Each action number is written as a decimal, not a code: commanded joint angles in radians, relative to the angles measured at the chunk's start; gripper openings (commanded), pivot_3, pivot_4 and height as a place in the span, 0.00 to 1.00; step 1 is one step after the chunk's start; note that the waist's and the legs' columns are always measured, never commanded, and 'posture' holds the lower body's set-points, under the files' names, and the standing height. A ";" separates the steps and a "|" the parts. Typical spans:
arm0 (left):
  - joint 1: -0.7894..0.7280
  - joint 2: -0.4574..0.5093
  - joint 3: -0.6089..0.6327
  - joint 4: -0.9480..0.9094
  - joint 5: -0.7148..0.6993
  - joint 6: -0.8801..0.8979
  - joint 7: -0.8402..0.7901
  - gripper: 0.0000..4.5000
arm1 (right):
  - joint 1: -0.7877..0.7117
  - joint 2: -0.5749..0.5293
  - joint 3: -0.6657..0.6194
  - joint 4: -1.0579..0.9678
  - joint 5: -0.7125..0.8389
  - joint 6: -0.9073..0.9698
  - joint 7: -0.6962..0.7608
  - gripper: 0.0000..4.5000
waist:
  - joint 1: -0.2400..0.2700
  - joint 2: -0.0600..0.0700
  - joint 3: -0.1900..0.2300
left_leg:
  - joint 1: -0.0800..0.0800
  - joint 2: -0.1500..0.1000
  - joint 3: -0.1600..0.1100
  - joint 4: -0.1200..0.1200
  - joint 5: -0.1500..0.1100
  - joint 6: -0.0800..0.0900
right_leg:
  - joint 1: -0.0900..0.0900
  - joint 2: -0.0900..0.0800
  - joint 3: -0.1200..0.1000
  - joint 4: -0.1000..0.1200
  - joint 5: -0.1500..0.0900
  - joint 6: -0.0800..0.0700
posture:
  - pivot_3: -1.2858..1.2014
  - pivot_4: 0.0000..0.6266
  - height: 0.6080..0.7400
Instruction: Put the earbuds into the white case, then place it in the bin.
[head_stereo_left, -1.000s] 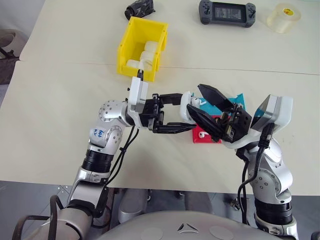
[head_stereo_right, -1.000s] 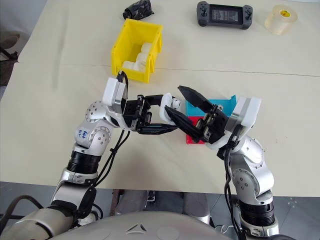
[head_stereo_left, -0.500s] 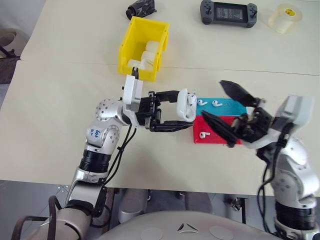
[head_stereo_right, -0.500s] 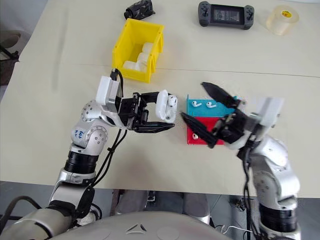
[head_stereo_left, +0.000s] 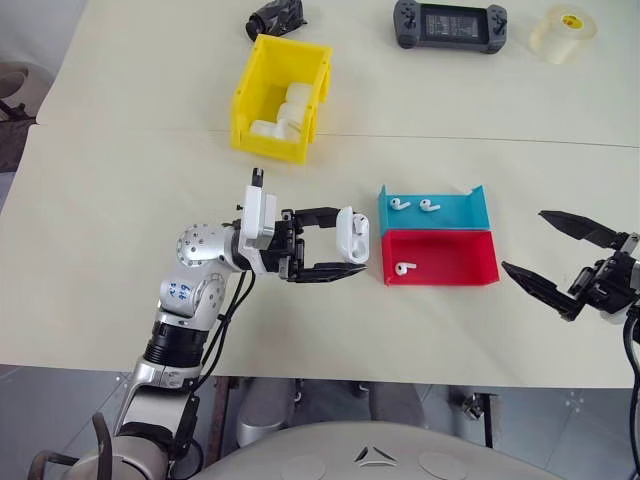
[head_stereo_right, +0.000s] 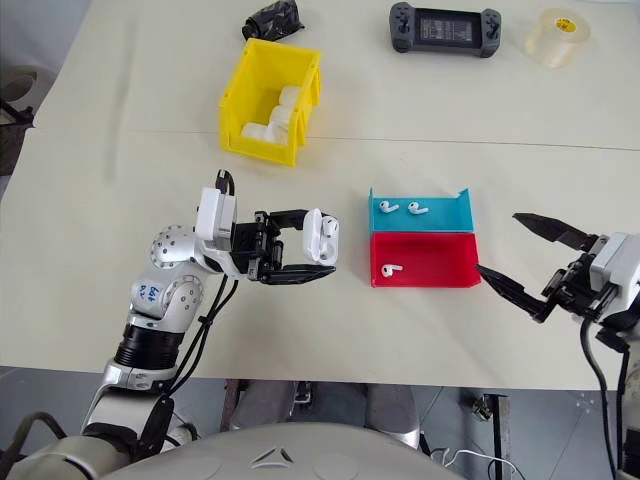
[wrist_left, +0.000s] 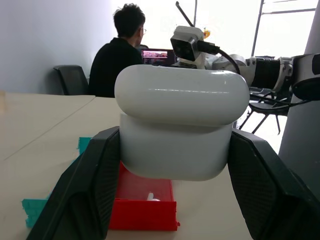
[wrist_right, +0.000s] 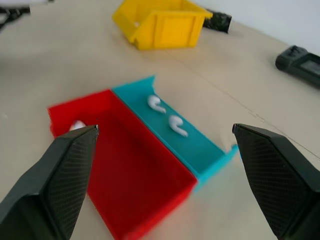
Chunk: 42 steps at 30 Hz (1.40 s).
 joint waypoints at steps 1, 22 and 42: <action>0.016 -0.001 -0.004 -0.067 0.001 -0.012 0.031 0.62 | -0.087 -0.098 0.067 -0.031 0.019 0.131 0.030 1.00 | 0.003 0.001 0.000 | 0.000 0.000 0.000 0.000 0.000 0.000 | 0.000 0.000 0.000 -0.001 0.000 0.000 | 0.52 0.24 1.00; 0.022 -0.020 -0.045 -0.091 0.016 -0.033 0.082 0.62 | -0.971 -0.063 0.863 0.408 -0.584 0.347 0.046 1.00 | 0.003 0.002 0.001 | -0.005 -0.002 -0.003 0.000 0.000 -0.002 | -0.003 0.000 -0.005 0.001 0.000 0.000 | 0.52 0.24 1.00; 0.014 0.001 -0.034 -0.110 0.007 -0.018 0.114 0.62 | -1.024 0.011 0.880 0.563 -0.742 0.116 0.139 0.57 | 0.001 0.002 0.001 | -0.003 -0.001 -0.003 0.001 0.000 -0.002 | -0.002 0.001 -0.008 0.002 0.000 0.000 | 0.52 0.24 1.00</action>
